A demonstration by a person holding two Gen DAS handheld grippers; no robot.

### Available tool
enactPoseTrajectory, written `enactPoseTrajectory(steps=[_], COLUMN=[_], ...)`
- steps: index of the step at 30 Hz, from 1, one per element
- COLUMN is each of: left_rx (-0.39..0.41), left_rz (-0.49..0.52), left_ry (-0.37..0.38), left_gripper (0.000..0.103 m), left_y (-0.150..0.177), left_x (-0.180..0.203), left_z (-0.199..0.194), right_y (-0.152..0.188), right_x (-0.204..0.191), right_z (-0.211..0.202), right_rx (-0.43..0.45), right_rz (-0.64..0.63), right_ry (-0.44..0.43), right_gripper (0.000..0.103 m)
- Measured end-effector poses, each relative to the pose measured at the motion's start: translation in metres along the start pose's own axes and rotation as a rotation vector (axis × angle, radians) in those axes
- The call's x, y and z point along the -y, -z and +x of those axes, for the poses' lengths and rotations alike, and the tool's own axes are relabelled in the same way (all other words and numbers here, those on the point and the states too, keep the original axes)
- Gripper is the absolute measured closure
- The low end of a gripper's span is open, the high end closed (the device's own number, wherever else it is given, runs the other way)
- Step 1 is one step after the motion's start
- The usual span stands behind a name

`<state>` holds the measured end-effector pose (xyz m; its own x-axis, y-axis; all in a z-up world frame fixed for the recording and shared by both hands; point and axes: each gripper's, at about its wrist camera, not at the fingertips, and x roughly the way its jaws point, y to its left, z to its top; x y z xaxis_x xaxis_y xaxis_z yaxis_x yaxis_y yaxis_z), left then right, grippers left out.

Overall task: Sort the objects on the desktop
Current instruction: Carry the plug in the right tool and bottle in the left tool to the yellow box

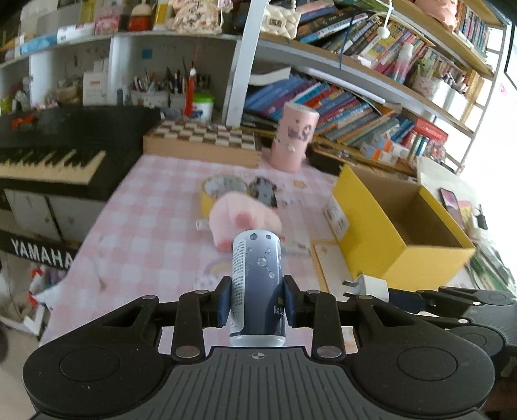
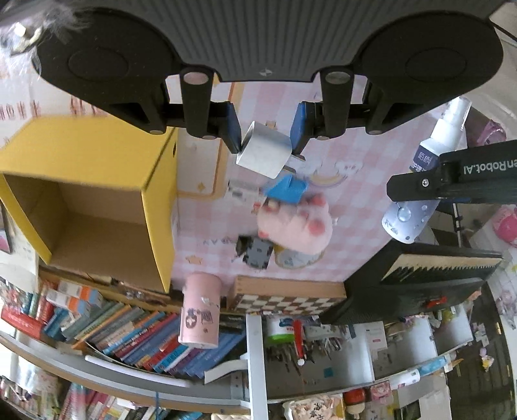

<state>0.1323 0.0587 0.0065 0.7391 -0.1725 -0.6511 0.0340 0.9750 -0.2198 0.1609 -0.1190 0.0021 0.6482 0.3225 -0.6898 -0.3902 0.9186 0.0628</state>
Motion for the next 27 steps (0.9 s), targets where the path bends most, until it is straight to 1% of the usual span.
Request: enactPoseTrajectory(steps=[5, 13, 21, 27], left_rx=[-0.038, -0.074, -0.115, -0.141], left_rz=[0.008, 0.017, 0.054, 0.116], left_ry=[0.04, 0.091, 0.15, 0.208], left_gripper=[0.072, 0.072, 0.072, 0.072], left_y=[0.019, 0.04, 0.056, 0.061], left_x=[-0.006, -0.009, 0.003, 0.022], left_z=[-0.014, -0.029, -0.035, -0.033], right_y=[0.021, 0.047, 0.076, 0.092], right_x=[-0.015, -0.02, -0.016, -0.006], right_z=[-0.018, -0.041, -0.063, -0.08], right_rx=[-0.01, -0.016, -0.033, -0.032], right_rz=[0.026, 0.091, 0.161, 0.217], right_ry=[0.032, 0.075, 0.121, 0.177], right_gripper=[0.072, 0.072, 0.072, 0.072])
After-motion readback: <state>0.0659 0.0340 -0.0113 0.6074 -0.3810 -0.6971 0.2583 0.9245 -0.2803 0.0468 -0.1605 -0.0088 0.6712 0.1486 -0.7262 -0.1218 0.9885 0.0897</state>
